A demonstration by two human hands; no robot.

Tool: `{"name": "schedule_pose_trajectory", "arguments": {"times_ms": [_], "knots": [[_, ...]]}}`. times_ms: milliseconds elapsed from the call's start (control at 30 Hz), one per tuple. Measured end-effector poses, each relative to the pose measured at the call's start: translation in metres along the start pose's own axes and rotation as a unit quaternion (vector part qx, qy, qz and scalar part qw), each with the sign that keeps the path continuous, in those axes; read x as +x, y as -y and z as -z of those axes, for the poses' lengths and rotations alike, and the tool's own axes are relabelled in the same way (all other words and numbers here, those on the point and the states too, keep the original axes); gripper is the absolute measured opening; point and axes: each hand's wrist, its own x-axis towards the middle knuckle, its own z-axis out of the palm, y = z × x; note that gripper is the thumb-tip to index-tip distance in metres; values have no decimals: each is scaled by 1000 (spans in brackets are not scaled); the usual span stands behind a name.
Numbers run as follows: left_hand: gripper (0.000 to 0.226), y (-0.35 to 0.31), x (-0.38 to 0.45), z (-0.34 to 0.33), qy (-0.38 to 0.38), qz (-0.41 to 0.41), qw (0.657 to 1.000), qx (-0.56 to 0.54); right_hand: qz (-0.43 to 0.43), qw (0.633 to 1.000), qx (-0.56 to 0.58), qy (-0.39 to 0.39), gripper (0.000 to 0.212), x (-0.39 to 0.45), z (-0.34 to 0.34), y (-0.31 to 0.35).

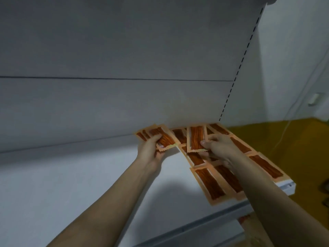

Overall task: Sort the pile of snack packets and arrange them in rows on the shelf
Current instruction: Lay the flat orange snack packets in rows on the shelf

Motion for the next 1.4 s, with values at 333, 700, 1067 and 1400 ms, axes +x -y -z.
{"name": "schedule_pose_trajectory", "arguments": {"times_ms": [333,700,1067,1400], "knots": [[30,29,53,-20,-63,-163,982,65,133,970,-162,126,37,100,-2,15],[27,19,47,-7,-33,-151,972,176,291,852,-410,147,27,142,-5,-4],[34,21,30,-18,98,-121,969,191,296,904,-213,223,62,91,-33,10],[26,27,36,-17,37,-148,980,126,229,950,-202,68,47,143,29,16]]}}
